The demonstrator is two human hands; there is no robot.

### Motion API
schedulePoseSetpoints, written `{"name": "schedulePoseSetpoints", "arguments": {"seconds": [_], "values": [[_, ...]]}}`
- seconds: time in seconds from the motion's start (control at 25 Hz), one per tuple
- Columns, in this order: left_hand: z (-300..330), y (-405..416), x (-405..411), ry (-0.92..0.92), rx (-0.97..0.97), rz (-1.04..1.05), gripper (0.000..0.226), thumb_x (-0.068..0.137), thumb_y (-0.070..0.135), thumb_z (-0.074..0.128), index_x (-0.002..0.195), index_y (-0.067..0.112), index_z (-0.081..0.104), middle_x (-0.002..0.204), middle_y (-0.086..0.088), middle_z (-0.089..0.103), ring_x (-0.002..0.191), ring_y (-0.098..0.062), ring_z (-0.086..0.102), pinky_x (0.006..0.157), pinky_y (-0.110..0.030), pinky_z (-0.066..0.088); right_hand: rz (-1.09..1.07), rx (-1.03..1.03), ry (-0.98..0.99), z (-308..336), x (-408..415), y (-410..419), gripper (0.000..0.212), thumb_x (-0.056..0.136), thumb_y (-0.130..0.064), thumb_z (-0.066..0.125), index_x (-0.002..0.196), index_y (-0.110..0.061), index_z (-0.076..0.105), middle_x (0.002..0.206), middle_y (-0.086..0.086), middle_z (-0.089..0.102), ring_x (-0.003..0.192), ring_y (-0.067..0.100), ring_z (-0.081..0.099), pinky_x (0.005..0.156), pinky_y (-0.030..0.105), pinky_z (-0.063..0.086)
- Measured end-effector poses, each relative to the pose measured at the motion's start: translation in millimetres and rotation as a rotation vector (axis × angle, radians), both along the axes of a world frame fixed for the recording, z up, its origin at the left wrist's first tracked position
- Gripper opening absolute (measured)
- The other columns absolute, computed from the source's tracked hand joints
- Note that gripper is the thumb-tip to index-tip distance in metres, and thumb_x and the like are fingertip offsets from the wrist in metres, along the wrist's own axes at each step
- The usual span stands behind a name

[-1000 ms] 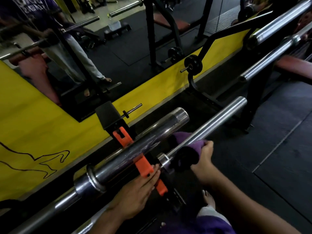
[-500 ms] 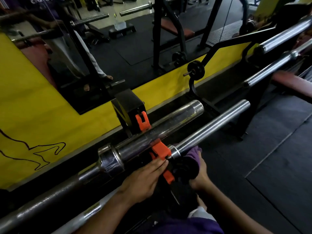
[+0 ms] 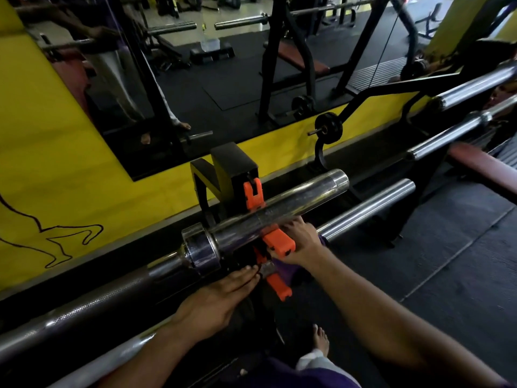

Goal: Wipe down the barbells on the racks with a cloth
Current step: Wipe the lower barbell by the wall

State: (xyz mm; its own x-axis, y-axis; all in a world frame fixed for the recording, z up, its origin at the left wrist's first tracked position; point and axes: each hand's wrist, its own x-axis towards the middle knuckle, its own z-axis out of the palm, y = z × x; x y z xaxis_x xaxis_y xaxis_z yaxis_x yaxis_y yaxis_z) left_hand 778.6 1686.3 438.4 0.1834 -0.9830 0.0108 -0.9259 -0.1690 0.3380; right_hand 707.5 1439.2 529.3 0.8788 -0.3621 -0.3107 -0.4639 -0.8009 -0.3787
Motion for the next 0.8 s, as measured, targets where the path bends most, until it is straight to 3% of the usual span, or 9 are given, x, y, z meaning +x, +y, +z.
{"name": "schedulePoseSetpoints", "arguments": {"seconds": [0.08, 0.12, 0.16, 0.28, 0.36, 0.48, 0.6, 0.72, 0.8], "values": [[-1, 1, 0, -0.014, 0.020, 0.004, 0.078, 0.092, 0.013, 0.036, 0.162, 0.032, 0.008, 0.168, 0.012, 0.010, 0.153, -0.002, 0.009, 0.122, -0.021, 0.017, -0.451, 0.628, -0.074, -4, 21, -9, 0.049, 0.101, -0.019, 0.055, 0.145, -0.001, 0.046, 0.151, 0.018, 0.046, 0.108, 0.018, 0.059, 0.085, 0.026, 0.049], [-1, 2, -1, -0.021, 0.031, 0.011, 0.078, 0.093, 0.014, 0.036, 0.162, 0.034, 0.005, 0.168, 0.013, 0.008, 0.153, -0.001, 0.007, 0.122, -0.022, 0.016, -0.586, 0.775, -0.144, -10, 23, -11, 0.053, 0.097, -0.023, 0.059, 0.144, 0.000, 0.047, 0.148, 0.018, 0.050, 0.105, 0.019, 0.061, 0.075, 0.022, 0.049], [-2, 3, -1, -0.025, 0.036, 0.019, 0.080, 0.094, 0.012, 0.041, 0.162, 0.034, 0.004, 0.168, 0.013, 0.007, 0.153, -0.001, 0.006, 0.122, -0.021, 0.015, -0.550, 0.764, -0.146, -6, 20, -11, 0.065, 0.089, -0.032, 0.064, 0.144, -0.002, 0.046, 0.144, 0.015, 0.052, 0.115, 0.025, 0.060, 0.076, 0.023, 0.049], [-2, 1, 0, 0.003, 0.024, 0.009, 0.089, 0.090, 0.005, 0.055, 0.162, 0.031, 0.010, 0.168, 0.011, 0.012, 0.153, -0.001, 0.008, 0.122, -0.016, 0.008, 0.071, -0.060, -0.023, 6, -9, 8, 0.068, 0.090, -0.043, 0.061, 0.151, -0.022, 0.037, 0.144, 0.004, 0.038, 0.129, 0.030, 0.042, 0.099, 0.043, 0.047], [-1, 1, 1, 0.020, 0.000, -0.007, 0.092, 0.087, 0.000, 0.056, 0.161, 0.031, 0.010, 0.168, 0.011, 0.011, 0.154, -0.003, 0.009, 0.122, -0.016, 0.007, 0.072, -0.328, -0.212, -9, -34, 14, 0.058, 0.094, -0.049, 0.049, 0.147, -0.028, 0.034, 0.144, 0.005, 0.036, 0.123, 0.027, 0.042, 0.093, 0.044, 0.052], [0, 1, 0, 0.048, -0.023, -0.001, 0.093, 0.083, -0.003, 0.059, 0.161, 0.027, 0.018, 0.168, 0.008, 0.017, 0.153, -0.004, 0.014, 0.122, -0.016, 0.009, -0.054, -0.274, -0.356, -53, -67, 21, 0.058, 0.087, -0.054, 0.050, 0.136, -0.027, 0.037, 0.139, 0.009, 0.039, 0.119, 0.025, 0.044, 0.077, 0.038, 0.057], [2, 1, 0, 0.051, -0.019, -0.005, 0.092, 0.083, -0.003, 0.058, 0.161, 0.026, 0.019, 0.168, 0.009, 0.016, 0.153, -0.004, 0.012, 0.122, -0.016, 0.009, -0.115, -0.033, -0.458, -84, -95, 19, 0.050, 0.084, -0.052, 0.057, 0.125, -0.029, 0.040, 0.133, 0.003, 0.043, 0.110, 0.017, 0.049, 0.073, 0.029, 0.049], [3, -2, 0, 0.044, -0.024, -0.014, 0.092, 0.087, -0.004, 0.056, 0.161, 0.028, 0.013, 0.168, 0.010, 0.013, 0.153, -0.003, 0.010, 0.122, -0.017, 0.009, -0.329, 0.241, -0.415, -104, -115, 19, 0.038, 0.086, -0.034, 0.072, 0.106, -0.040, 0.040, 0.111, -0.010, 0.055, 0.090, 0.009, 0.060, 0.068, 0.025, 0.048], [3, -2, 0, 0.018, -0.035, -0.004, 0.089, 0.092, 0.001, 0.050, 0.161, 0.033, 0.005, 0.168, 0.013, 0.010, 0.153, 0.000, 0.008, 0.122, -0.019, 0.011, -0.493, 0.453, -0.341, -115, -116, 15, 0.028, 0.093, -0.021, 0.069, 0.110, -0.035, 0.053, 0.103, -0.009, 0.067, 0.090, 0.013, 0.067, 0.071, 0.025, 0.051]]}}
